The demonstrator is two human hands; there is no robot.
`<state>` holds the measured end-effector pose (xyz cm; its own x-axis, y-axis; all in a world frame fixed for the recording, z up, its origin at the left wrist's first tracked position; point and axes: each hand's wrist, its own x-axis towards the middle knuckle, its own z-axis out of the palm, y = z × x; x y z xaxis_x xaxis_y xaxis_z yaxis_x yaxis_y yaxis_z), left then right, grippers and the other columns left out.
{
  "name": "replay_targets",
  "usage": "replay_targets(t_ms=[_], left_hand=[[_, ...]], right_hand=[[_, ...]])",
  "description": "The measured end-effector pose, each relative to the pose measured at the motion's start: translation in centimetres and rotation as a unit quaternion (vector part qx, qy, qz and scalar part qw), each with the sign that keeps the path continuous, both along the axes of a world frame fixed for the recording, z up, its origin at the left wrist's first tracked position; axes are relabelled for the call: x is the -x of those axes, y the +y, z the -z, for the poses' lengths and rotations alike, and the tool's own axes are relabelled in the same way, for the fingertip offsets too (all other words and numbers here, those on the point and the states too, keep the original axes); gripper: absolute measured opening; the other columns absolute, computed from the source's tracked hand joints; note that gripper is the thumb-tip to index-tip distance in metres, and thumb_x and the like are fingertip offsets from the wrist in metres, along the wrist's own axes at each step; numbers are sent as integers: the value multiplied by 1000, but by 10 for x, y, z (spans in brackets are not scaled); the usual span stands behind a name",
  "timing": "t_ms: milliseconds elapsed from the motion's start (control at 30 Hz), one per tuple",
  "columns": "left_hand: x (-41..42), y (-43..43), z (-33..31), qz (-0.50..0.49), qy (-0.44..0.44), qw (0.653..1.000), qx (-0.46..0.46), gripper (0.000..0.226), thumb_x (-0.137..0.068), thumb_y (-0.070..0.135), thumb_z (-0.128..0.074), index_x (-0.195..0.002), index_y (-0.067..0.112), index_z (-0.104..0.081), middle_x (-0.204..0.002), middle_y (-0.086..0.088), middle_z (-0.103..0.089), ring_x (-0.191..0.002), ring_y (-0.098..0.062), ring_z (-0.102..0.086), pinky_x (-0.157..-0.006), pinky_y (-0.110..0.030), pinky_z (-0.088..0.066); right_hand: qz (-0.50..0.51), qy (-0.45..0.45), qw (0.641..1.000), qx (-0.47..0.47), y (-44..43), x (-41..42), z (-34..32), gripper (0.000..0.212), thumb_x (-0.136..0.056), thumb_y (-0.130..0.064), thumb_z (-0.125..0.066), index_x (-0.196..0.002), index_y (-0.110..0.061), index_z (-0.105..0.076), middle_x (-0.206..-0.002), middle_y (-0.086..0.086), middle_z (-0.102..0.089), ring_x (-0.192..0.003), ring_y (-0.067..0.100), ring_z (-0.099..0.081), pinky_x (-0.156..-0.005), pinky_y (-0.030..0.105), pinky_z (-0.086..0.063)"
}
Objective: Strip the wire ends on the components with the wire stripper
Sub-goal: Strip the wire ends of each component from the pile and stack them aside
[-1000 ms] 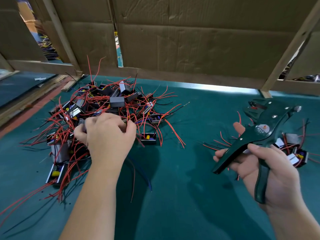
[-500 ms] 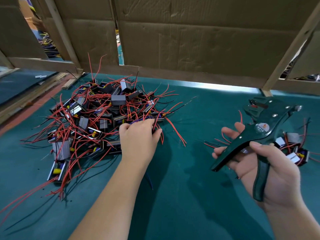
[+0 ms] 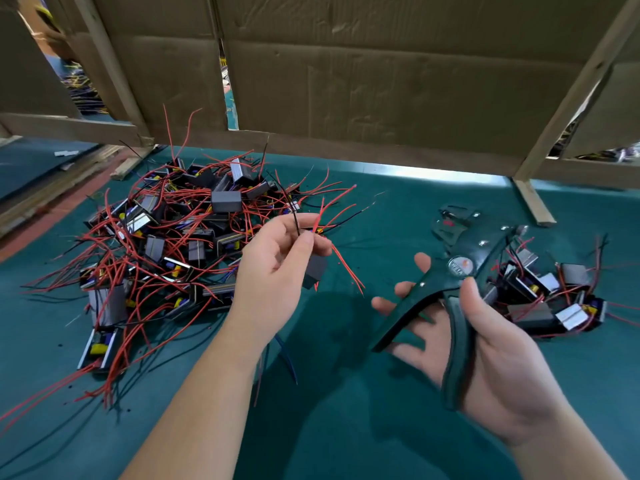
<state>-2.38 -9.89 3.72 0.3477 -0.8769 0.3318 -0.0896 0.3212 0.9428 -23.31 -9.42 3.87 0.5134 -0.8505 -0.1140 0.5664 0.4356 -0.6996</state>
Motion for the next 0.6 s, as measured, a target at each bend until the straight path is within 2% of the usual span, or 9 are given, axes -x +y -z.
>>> replay_targets(t_ms=[67,133,233,300,367,433,600], left_hand=[[2,0,-3,9,41,999,-14,28,-99,4,-44,-98,22,-65,-67,10,-63,-64,-4,-55,-64,-11,-45],[3,1,-4,-2,32,999,-15,28,-100,10,-44,-96,25,-67,-66,16,-60,-57,-4,-47,-59,-10,-42],[6,3,-5,4,19,1000,-3,21,-95,27,-51,-87,29,-71,-61,14,-59,-49,-3,-43,-50,-11,-37],[8,5,-5,2,21,1000,-8,16,-87,37,-60,-81,33,-74,-53,10,-55,-46,-3,-44,-47,-13,-37],[9,6,-6,0,31,1000,-3,12,-83,37,-64,-80,32,-75,-55,9,-60,-47,-3,-50,-48,-16,-40],[9,6,-6,7,29,999,16,11,-85,30,-64,-81,28,-75,-63,7,-65,-49,-5,-56,-51,-17,-43],[14,6,-5,38,12,999,21,14,-89,23,-58,-86,25,-72,-63,16,-60,-54,0,-49,-54,-11,-38]], right_hand=[[-25,2,1000,0,2,-2,2,71,-72,-44,-78,-134,-17,-55,-104,17,-64,-111,43,-60,-87,60,-50],[-32,16,999,6,5,-6,4,65,-75,-45,-74,-132,-18,-57,-100,16,-62,-101,40,-63,-91,61,-48],[-37,38,999,-3,7,-11,3,59,-79,-51,-60,-127,-17,-61,-90,13,-61,-82,33,-63,-81,57,-52],[-57,36,998,-2,8,-12,1,65,-74,-57,-69,-123,-14,-63,-85,13,-60,-75,33,-62,-75,55,-53],[-82,43,996,15,9,-12,1,73,-67,-56,-79,-123,-11,-63,-84,14,-59,-74,33,-61,-73,55,-52],[-105,45,993,20,11,-12,1,76,-65,-55,-80,-122,-9,-62,-84,16,-58,-73,34,-60,-73,55,-51],[-140,47,989,11,13,-14,1,75,-65,-55,-80,-120,-6,-63,-84,19,-59,-71,35,-61,-69,54,-52]])
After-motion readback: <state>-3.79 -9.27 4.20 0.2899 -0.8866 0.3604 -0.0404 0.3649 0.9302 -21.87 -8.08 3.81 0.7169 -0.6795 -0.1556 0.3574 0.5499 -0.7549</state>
